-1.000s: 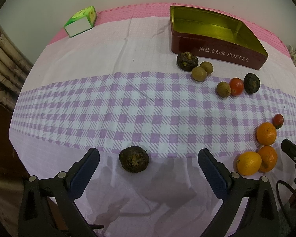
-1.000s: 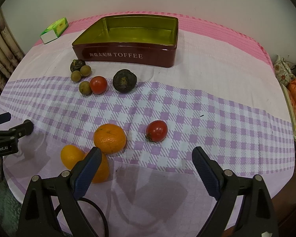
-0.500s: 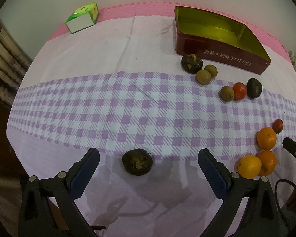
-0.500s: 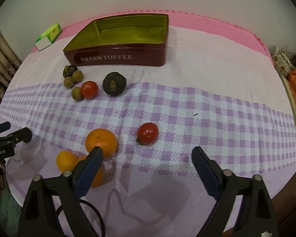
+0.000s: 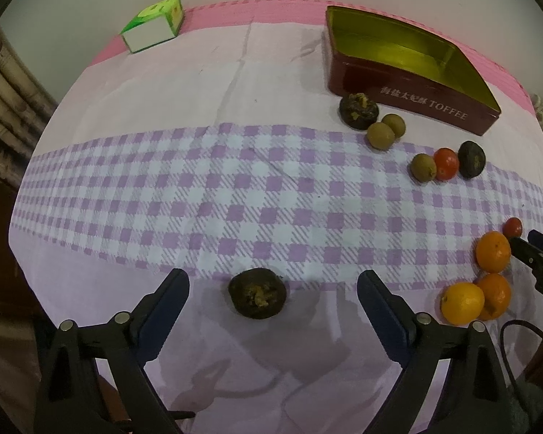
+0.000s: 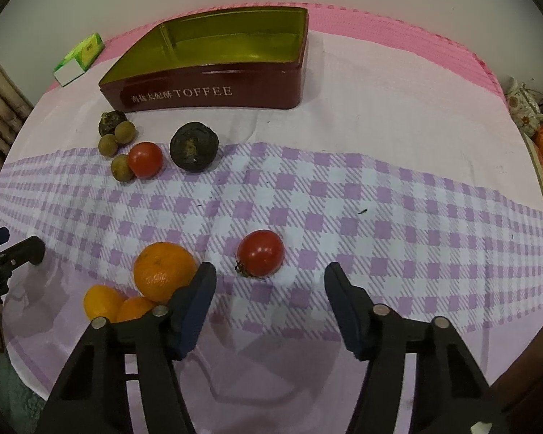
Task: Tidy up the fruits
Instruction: 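Close the left gripper on the dark brown fruit while the right grips the red tomato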
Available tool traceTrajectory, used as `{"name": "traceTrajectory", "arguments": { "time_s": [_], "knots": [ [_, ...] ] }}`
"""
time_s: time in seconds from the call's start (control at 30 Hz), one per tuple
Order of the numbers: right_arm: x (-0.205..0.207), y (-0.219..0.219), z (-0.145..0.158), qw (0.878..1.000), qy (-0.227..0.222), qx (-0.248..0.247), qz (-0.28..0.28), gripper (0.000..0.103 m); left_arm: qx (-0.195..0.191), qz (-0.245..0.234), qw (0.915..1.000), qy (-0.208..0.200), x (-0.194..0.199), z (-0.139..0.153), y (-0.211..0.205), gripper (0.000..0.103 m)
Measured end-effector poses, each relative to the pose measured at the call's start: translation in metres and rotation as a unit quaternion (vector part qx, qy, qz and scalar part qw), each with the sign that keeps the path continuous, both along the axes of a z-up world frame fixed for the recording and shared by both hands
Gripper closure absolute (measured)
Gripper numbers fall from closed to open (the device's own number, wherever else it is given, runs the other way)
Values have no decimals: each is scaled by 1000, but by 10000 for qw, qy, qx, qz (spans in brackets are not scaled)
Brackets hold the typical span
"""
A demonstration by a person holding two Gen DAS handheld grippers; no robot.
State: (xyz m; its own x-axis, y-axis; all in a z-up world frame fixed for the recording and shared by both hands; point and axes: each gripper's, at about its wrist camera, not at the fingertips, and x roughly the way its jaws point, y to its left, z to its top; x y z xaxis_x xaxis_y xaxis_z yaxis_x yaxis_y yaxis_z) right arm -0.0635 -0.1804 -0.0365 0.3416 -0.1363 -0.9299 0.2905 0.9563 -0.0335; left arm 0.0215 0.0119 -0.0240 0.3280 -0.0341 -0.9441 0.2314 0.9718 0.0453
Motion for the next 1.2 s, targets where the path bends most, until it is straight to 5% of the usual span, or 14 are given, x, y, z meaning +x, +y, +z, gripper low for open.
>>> {"name": "traceTrajectory", "arguments": {
  "time_s": [0.27, 0.33, 1.2],
  "knots": [
    [12, -2, -8, 9999, 87, -34, 47, 50, -123, 60, 9998, 166, 3, -7, 10, 9],
    [14, -2, -10, 9999, 90, 21, 55, 58, -159, 95, 9997, 186, 7, -10, 12, 10],
    [18, -2, -15, 9999, 48, 108, 33, 61, -44, 140, 9982, 574, 8, -30, 19, 50]
  ]
}}
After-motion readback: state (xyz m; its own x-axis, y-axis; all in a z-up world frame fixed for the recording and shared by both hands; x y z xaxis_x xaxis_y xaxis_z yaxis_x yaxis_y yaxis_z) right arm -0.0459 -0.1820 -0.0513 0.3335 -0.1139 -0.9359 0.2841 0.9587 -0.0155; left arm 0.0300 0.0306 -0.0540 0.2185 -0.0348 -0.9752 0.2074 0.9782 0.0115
